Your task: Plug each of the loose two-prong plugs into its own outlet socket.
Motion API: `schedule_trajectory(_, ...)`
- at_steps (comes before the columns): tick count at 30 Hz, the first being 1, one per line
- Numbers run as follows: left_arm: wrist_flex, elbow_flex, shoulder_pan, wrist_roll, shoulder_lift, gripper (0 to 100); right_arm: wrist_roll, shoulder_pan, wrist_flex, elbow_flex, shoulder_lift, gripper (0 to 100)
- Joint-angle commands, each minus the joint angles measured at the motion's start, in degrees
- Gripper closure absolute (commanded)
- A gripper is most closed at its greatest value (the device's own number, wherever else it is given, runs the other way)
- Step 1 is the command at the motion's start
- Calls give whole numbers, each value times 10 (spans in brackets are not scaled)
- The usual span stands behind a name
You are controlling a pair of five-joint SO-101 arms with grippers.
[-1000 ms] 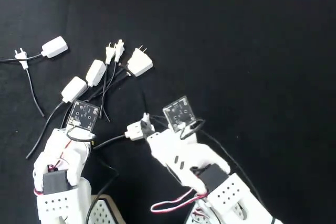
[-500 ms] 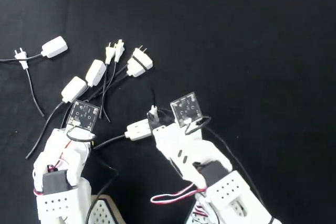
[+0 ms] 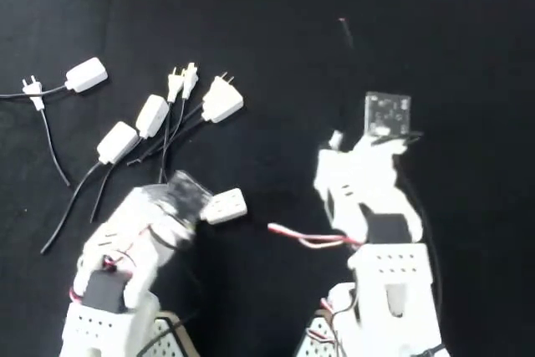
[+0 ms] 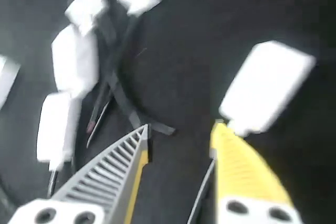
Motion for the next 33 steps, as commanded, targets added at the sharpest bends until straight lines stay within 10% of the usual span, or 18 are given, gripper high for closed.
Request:
schedule_trajectory(1,-15,-43,61,-22,18,745,-5,32,9,-53,29,986)
schedule_trajectory(18,-207,-334,116,-69,726,776,-4,39,-50,-46,72,986)
schedule_trajectory(33,-273,-364,101,-171,859,775,-2,35,-33,-44,72,986)
